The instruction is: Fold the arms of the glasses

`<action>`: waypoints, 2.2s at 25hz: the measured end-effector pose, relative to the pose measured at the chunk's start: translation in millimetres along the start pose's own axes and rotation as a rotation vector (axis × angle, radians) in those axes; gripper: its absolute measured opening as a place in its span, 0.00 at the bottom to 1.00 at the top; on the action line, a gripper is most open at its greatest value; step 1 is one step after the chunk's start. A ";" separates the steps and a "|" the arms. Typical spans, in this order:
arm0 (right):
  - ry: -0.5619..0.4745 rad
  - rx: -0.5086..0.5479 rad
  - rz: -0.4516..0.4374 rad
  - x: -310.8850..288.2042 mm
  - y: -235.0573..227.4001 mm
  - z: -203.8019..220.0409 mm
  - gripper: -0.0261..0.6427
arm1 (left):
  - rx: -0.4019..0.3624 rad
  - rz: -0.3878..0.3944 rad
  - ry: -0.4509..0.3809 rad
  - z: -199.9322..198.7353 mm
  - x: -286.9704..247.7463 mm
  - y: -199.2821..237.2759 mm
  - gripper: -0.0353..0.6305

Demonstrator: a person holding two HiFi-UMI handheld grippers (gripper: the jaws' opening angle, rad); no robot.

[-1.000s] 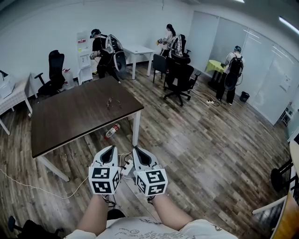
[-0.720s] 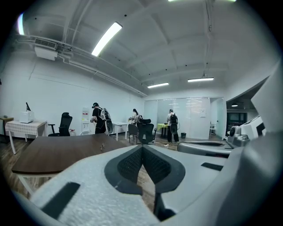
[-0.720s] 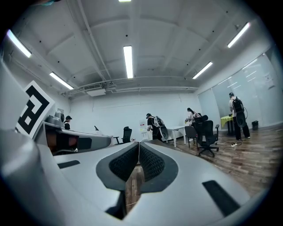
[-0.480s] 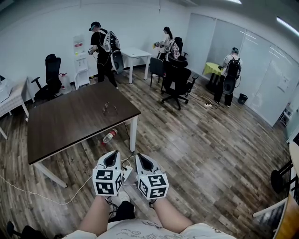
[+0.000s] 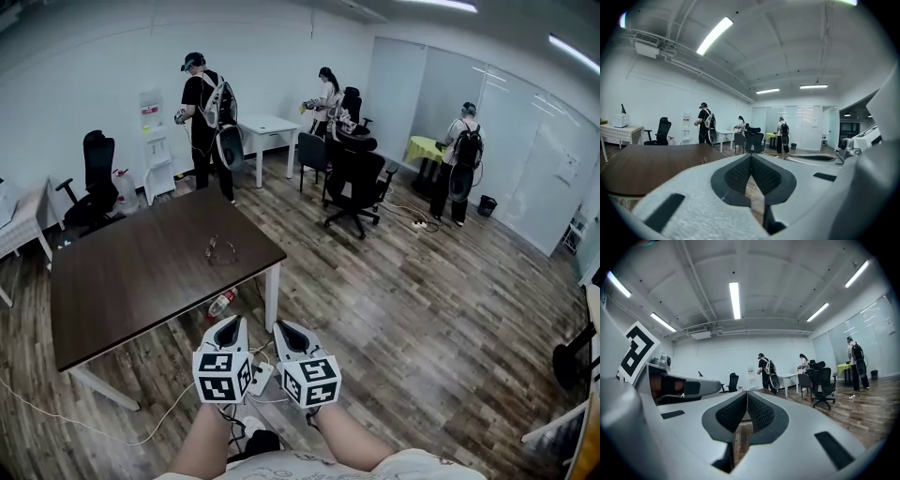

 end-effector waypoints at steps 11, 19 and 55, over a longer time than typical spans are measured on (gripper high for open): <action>-0.001 -0.002 -0.015 -118.5 -20.9 -2.2 0.06 | 0.004 0.008 -0.005 -19.7 -94.5 72.0 0.07; 0.006 -0.003 -0.005 -181.2 -40.3 3.8 0.06 | 0.013 0.002 0.003 -19.0 -142.4 117.1 0.07; 0.063 -0.044 -0.170 -403.7 -50.3 62.2 0.06 | 0.047 -0.189 0.078 15.1 -256.7 295.7 0.07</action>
Point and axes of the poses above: the fingertips, and each gripper's own axes: x backward along the fingers, y to its left, z out of its underside, the point moved 2 cm from there along x, backward along the fingers, and after that the axes turned 11 degrees about -y, right-handed, at the moved point
